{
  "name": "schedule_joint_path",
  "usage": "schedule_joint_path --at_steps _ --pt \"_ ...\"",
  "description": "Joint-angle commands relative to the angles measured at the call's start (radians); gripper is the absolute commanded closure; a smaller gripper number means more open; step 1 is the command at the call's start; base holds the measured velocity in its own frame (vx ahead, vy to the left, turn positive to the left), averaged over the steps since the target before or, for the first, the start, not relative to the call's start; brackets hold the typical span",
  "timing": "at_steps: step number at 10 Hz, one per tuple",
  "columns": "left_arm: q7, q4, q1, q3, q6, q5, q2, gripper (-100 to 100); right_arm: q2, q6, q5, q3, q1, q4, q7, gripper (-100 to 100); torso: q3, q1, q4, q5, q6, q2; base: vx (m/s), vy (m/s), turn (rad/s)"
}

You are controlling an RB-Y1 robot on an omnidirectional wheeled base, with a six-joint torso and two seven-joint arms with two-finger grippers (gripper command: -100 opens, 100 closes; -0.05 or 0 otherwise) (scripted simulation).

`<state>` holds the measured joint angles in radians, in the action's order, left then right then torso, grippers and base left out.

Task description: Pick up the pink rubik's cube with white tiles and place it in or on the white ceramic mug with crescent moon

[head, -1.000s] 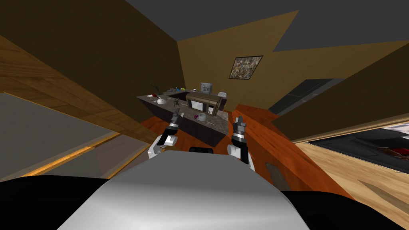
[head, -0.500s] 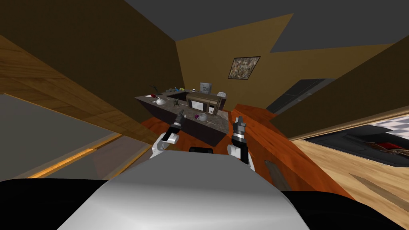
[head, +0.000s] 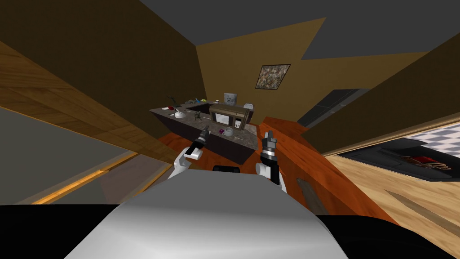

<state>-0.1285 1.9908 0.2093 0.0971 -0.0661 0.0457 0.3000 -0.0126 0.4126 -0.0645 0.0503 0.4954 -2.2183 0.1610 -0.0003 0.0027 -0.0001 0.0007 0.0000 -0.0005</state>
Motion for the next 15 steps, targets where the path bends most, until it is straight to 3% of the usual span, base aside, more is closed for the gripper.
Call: schedule_joint_path --at_steps 1,2,3,5,6,8,9,11,12,14,15 --pt "-0.003 -0.016 -0.019 0.002 -0.05 0.004 0.009 -100 0.0 0.0 0.0 0.0 0.0 0.0 0.0 0 0.0 0.0 0.0 0.0 0.0 0.0 0.0 0.038 -0.04" --pt "-0.003 -0.016 -0.019 0.002 -0.063 0.004 0.009 -100 0.0 0.0 0.0 0.0 0.0 0.0 0.0 0 0.0 0.0 0.0 0.0 0.0 0.0 0.001 0.017 0.004" --pt "-0.006 -0.052 -0.054 0.009 -0.101 0.008 0.02 -100 0.0 0.0 0.0 0.0 0.0 0.0 0.0 0 0.0 -0.001 0.0 0.0 0.0 0.0 -0.005 0.023 -0.05" --pt "-0.006 -0.052 -0.054 0.009 -0.136 0.008 0.02 -100 0.0 0.0 0.0 0.0 0.0 0.0 0.0 0 0.0 -0.001 0.0 0.0 0.0 0.0 -0.002 0.023 -0.022" --pt "-0.008 -0.089 -0.091 0.015 -0.176 0.012 0.029 -100 0.0 0.0 0.0 0.0 0.0 0.0 0.0 0 0.0 -0.002 0.0 0.0 0.0 0.0 0.0 0.029 -0.05" --pt "-0.008 -0.089 -0.091 0.015 -0.211 0.012 0.029 -100 0.0 0.0 0.0 0.0 0.0 0.0 0.0 0 0.0 -0.001 0.0 0.0 0.0 0.0 0.001 0.025 -0.021" --pt "-0.011 -0.129 -0.13 0.02 -0.251 0.018 0.039 -100 0.0 0.0 0.0 0.0 0.0 0.0 0.0 0 0.0 -0.002 0.0 0.0 0.0 0.0 0.002 0.022 -0.064" --pt "-0.011 -0.129 -0.13 0.02 -0.287 0.018 0.039 -100 0.0 0.0 0.0 0.0 0.0 0.0 0.0 0 0.0 -0.001 0.0 0.0 0.0 0.0 0.001 0.019 -0.013" --pt "-0.013 -0.171 -0.171 0.023 -0.328 0.025 0.047 -100 0.0 0.0 0.0 0.0 0.0 0.0 0.0 0 0.0 -0.002 0.0 0.0 0.0 0.0 0.002 0.021 -0.062" --pt "-0.013 -0.171 -0.171 0.023 -0.364 0.025 0.047 -100 0.0 0.0 0.0 0.0 0.0 0.0 0.0 0 0.0 -0.001 0.0 0.0 0.0 0.0 0.003 0.023 -0.014" --pt "-0.015 -0.214 -0.213 0.025 -0.402 0.032 0.055 -100 0.0 0.0 0.0 0.0 0.0 0.0 0.0 0 0.0 -0.002 0.0 0.0 -0.001 0.0 0.007 0.022 -0.054"
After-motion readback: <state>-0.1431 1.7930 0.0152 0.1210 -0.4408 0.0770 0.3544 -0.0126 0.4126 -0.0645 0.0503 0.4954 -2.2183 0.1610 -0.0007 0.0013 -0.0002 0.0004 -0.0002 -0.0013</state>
